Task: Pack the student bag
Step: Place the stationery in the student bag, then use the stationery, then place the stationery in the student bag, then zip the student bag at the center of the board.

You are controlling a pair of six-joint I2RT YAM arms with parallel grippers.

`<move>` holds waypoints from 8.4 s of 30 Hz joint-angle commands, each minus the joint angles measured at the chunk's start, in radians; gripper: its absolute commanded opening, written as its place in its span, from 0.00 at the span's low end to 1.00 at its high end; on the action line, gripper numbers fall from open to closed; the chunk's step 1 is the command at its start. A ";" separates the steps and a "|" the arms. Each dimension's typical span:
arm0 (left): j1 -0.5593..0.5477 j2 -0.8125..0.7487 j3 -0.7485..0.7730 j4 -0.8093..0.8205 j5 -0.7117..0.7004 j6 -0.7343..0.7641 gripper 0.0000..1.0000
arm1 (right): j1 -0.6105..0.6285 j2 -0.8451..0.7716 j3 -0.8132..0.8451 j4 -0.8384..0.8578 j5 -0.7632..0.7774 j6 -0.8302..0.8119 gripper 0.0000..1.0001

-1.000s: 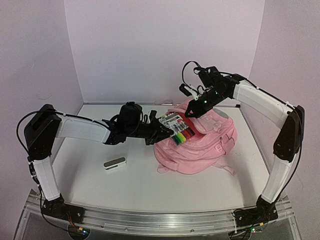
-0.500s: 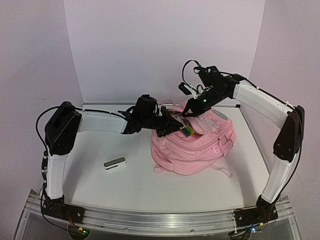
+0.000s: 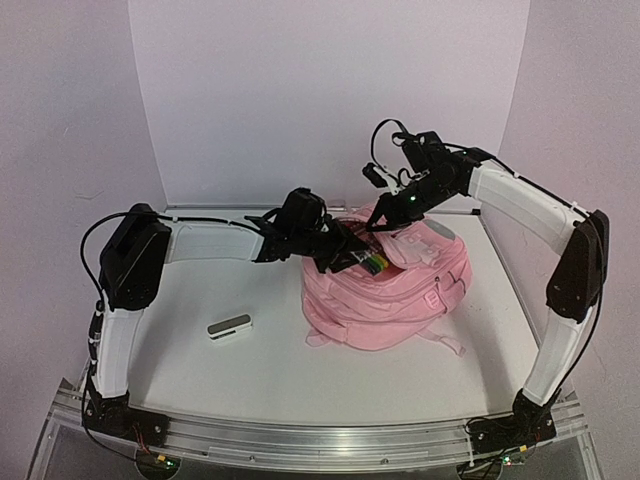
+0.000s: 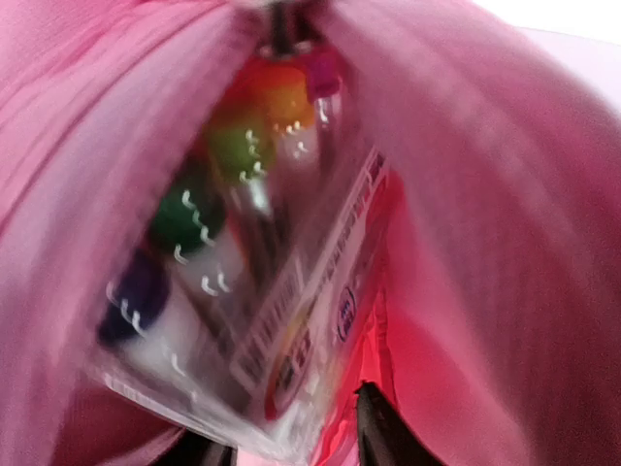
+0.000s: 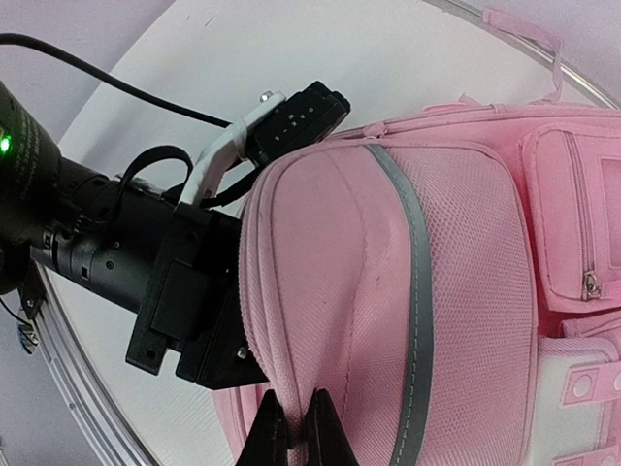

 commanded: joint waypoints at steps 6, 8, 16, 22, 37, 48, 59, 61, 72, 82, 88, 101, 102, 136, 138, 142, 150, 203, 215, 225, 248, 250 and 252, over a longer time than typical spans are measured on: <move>-0.010 -0.191 -0.079 -0.163 -0.025 0.119 0.53 | -0.025 -0.013 0.077 0.122 -0.115 0.008 0.00; -0.018 -0.242 -0.106 -0.195 -0.030 0.185 0.62 | -0.032 -0.009 0.076 0.122 -0.113 0.006 0.00; -0.013 -0.499 -0.267 -0.538 -0.116 0.445 1.00 | -0.058 -0.014 0.054 0.118 -0.122 0.000 0.00; -0.010 -0.455 -0.185 -1.030 -0.220 0.592 0.97 | -0.060 -0.019 0.036 0.119 -0.118 -0.010 0.00; 0.022 -0.423 -0.287 -1.223 -0.532 0.866 0.87 | -0.060 -0.023 0.022 0.117 -0.115 -0.011 0.00; 0.113 -0.434 -0.453 -0.990 -0.496 1.090 0.72 | -0.061 -0.030 0.011 0.110 -0.115 -0.015 0.00; 0.147 -0.336 -0.500 -0.854 -0.341 1.188 0.60 | -0.060 -0.032 0.012 0.106 -0.111 -0.024 0.00; 0.147 -0.316 -0.496 -0.850 -0.327 1.191 0.57 | -0.060 -0.034 0.011 0.107 -0.112 -0.024 0.00; 0.147 -0.278 -0.388 -0.903 -0.251 1.112 0.16 | -0.060 -0.041 0.007 0.105 -0.117 -0.023 0.00; 0.130 -0.422 -0.253 -0.491 0.028 0.664 0.00 | -0.061 -0.028 0.026 0.110 -0.135 -0.004 0.00; 0.082 -0.322 -0.156 -0.228 0.089 0.419 0.00 | -0.061 -0.009 0.075 0.111 -0.135 0.003 0.00; 0.020 -0.016 0.076 0.158 0.075 0.064 0.00 | -0.060 0.011 0.156 0.114 -0.189 0.045 0.00; 0.019 0.001 0.088 0.169 0.066 0.049 0.00 | -0.060 0.014 0.160 0.116 -0.192 0.046 0.00; -0.024 -0.011 0.149 -0.177 -0.161 -0.021 0.32 | -0.060 0.016 0.133 0.119 -0.199 0.080 0.00; -0.023 0.011 0.174 -0.150 -0.155 -0.008 0.29 | -0.061 0.010 0.128 0.119 -0.201 0.078 0.00; -0.021 0.091 0.298 -0.135 -0.128 0.046 0.24 | -0.061 -0.004 0.105 0.119 -0.210 0.074 0.00; -0.003 0.174 0.402 -0.135 -0.063 0.100 0.31 | -0.061 -0.009 0.094 0.119 -0.210 0.070 0.00; 0.202 -0.069 0.200 -0.493 0.341 1.205 0.76 | -0.202 -0.100 -0.285 -0.374 0.052 -0.673 0.04; 0.123 0.039 0.338 -0.543 0.309 1.615 0.70 | -0.206 -0.087 -0.277 -0.390 0.013 -0.641 0.07; 0.072 0.114 0.409 -0.571 0.239 1.795 0.66 | -0.206 -0.090 -0.277 -0.398 -0.008 -0.616 0.08; 0.050 0.218 0.520 -0.639 0.268 1.885 0.46 | -0.206 -0.036 -0.246 -0.400 -0.021 -0.603 0.05; 0.049 0.221 0.518 -0.634 0.270 1.874 0.44 | -0.205 -0.033 -0.246 -0.400 -0.025 -0.600 0.05; 0.048 0.224 0.519 -0.632 0.265 1.867 0.42 | -0.205 -0.029 -0.244 -0.400 -0.028 -0.598 0.05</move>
